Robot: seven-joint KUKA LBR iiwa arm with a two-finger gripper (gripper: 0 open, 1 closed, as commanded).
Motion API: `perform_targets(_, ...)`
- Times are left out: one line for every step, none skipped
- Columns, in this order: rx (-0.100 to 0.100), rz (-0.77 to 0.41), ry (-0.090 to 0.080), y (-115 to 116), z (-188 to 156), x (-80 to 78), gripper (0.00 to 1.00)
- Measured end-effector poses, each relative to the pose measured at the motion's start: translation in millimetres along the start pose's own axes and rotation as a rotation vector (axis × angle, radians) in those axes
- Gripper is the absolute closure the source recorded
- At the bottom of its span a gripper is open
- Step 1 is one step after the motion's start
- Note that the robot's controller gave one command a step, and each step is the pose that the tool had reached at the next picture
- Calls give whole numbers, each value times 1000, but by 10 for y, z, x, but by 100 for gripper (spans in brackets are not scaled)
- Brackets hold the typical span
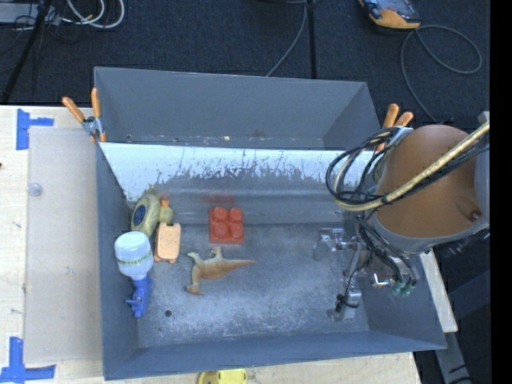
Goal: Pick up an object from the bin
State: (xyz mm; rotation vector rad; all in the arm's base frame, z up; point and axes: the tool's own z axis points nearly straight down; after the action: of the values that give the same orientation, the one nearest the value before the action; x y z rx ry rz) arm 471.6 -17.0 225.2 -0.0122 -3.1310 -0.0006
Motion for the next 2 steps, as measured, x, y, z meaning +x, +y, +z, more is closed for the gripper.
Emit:
perform_targets(0,0,-5,0,-29,-8,0)
perform_targets(0,-56,-10,-45,500,-54,0)
